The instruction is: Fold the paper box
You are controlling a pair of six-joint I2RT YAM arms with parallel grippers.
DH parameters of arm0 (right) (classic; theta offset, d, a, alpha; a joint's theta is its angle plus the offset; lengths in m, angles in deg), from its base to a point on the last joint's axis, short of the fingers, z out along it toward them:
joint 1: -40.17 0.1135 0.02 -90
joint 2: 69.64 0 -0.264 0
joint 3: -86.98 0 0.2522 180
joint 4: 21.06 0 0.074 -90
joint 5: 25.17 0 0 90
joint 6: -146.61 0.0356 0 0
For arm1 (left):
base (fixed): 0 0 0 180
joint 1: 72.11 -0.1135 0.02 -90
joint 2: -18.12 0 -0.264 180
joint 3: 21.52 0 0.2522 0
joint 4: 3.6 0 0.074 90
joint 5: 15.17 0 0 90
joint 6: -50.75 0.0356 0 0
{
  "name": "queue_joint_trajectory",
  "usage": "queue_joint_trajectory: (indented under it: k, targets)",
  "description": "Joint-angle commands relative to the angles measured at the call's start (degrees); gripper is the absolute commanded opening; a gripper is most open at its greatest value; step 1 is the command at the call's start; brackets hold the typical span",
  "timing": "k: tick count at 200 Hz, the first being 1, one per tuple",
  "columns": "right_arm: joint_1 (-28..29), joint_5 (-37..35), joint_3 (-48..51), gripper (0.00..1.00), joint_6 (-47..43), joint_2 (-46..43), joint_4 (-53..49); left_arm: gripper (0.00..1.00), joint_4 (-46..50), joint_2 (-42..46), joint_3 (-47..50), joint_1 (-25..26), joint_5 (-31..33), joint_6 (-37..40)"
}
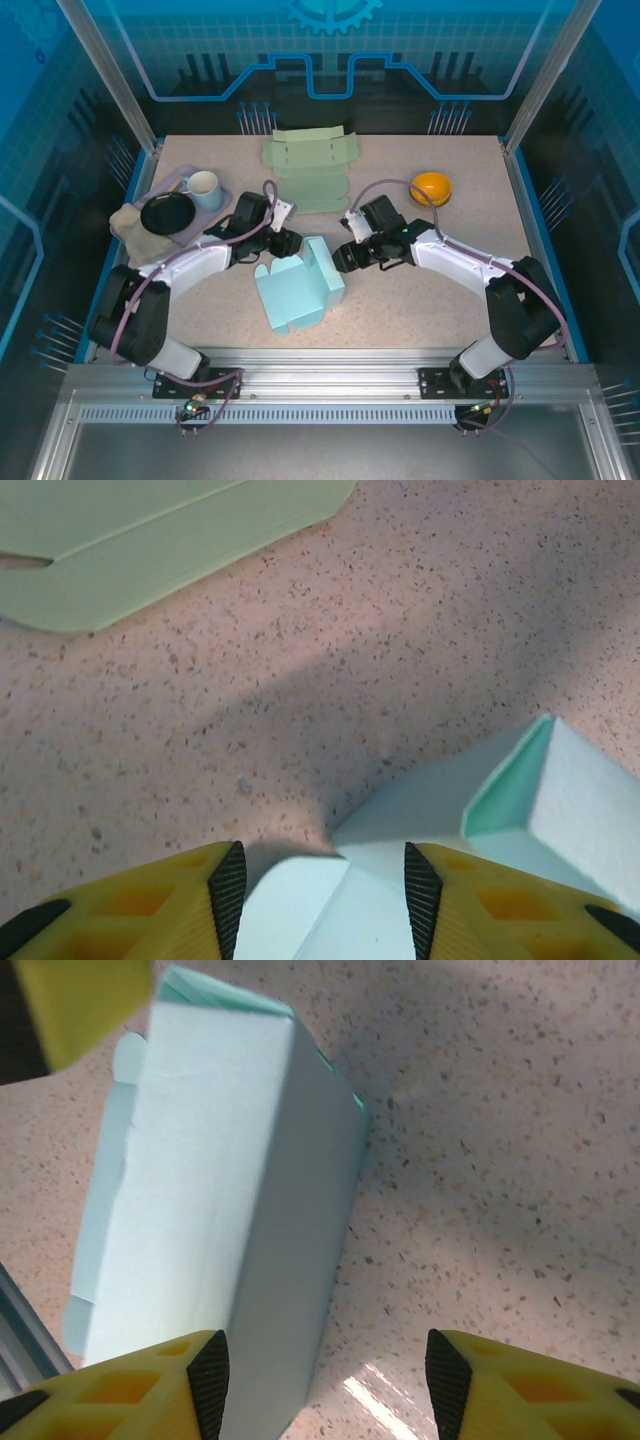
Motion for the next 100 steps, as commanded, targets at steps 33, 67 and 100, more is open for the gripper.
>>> queue_joint_trajectory:
  k: [33,67,100]
  targets:
    - [0.31,2.65,-6.15,0.57,-0.64,2.04,-3.0,0.41,0.88,1.53,1.86,-0.41,-3.9,-6.62]
    - [0.03,3.48,-9.06,0.53,-3.87,5.8,-3.1,0.35,-14.04,4.96,13.1,2.41,-1.05,-18.98]
    - [-0.03,5.66,-13.08,0.47,-7.72,10.01,-5.06,0.32,-17.79,4.07,15.76,8.01,4.68,-21.49]
